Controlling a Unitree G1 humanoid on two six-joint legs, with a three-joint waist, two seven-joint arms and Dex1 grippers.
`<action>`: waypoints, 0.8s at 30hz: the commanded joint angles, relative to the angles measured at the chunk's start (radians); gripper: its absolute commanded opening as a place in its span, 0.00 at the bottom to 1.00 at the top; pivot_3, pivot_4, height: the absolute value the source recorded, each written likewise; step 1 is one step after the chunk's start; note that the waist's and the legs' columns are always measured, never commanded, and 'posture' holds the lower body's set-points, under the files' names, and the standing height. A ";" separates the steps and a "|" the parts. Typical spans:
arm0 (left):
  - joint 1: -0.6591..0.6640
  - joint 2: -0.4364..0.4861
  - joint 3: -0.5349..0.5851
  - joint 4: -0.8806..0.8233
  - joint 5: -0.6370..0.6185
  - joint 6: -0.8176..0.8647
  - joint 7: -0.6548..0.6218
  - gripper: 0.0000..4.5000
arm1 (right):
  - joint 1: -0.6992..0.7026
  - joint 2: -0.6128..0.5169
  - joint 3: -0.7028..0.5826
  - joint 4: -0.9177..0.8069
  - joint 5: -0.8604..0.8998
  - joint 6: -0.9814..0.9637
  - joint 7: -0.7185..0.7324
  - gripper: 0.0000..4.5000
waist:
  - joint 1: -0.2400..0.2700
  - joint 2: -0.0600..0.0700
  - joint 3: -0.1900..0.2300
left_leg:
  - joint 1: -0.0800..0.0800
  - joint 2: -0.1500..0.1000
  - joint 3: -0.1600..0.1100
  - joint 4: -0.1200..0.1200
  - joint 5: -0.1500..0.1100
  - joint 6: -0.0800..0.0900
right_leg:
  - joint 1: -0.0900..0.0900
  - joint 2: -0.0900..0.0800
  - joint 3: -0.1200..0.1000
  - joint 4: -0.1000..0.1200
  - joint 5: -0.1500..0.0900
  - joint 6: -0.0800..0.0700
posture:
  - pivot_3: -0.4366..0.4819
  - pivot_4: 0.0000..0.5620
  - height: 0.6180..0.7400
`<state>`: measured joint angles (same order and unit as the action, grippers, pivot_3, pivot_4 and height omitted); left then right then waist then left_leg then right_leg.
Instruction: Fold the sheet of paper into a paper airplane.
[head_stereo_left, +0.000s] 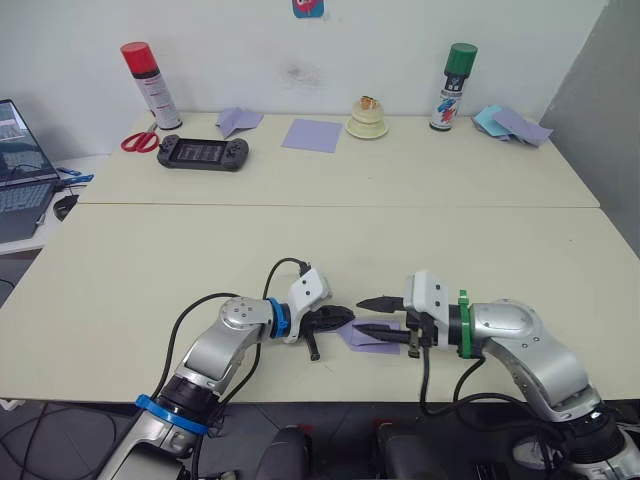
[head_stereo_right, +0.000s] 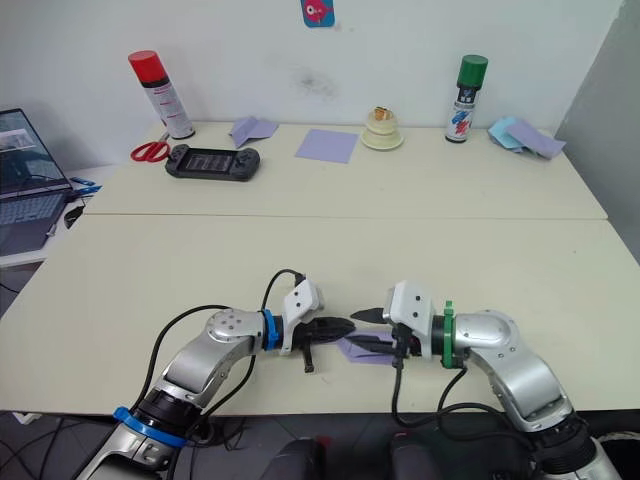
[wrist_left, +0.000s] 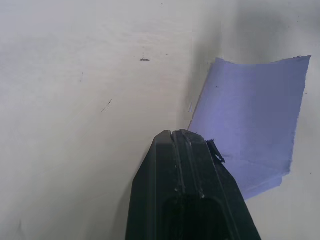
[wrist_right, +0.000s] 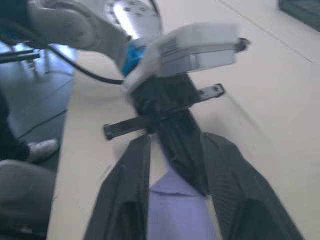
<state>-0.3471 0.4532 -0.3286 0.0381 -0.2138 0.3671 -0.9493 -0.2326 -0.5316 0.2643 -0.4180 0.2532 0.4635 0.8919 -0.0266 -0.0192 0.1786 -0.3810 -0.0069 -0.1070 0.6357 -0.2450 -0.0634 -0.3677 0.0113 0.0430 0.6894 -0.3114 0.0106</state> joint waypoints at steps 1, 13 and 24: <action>0.033 0.008 -0.059 0.064 0.071 0.005 0.002 0.00 | -0.021 0.018 0.066 0.080 -0.110 -0.034 -0.072 0.08 | 0.000 0.000 0.000 | 0.000 0.000 0.000 0.000 0.000 0.000 | 0.000 0.000 0.000 0.000 0.000 0.000 | 0.48 0.27 1.00; 0.043 0.005 -0.069 0.094 0.120 -0.059 0.009 0.00 | 0.009 -0.012 0.131 0.255 -0.255 -0.091 -0.105 0.01 | 0.000 0.001 -0.010 | 0.000 0.000 0.000 0.000 0.000 0.000 | 0.001 0.000 0.000 -0.001 0.000 0.001 | 0.48 0.27 1.00; 0.032 -0.009 -0.070 0.126 0.124 -0.068 0.016 0.00 | 0.119 -0.135 0.061 0.253 -0.225 0.051 -0.091 0.01 | 0.003 -0.001 -0.025 | 0.017 -0.002 0.000 -0.005 0.000 0.001 | 0.020 -0.003 0.000 -0.012 -0.001 0.001 | 0.48 0.27 1.00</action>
<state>-0.3460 0.4325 -0.3661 0.0940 -0.1440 0.2741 -0.9324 -0.1696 -0.6176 0.3331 -0.2457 0.0635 0.4192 0.8065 -0.0238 -0.0205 0.1541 -0.3641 -0.0088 -0.1071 0.6300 -0.2451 -0.0628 -0.3478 0.0083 0.0429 0.6774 -0.3122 0.0116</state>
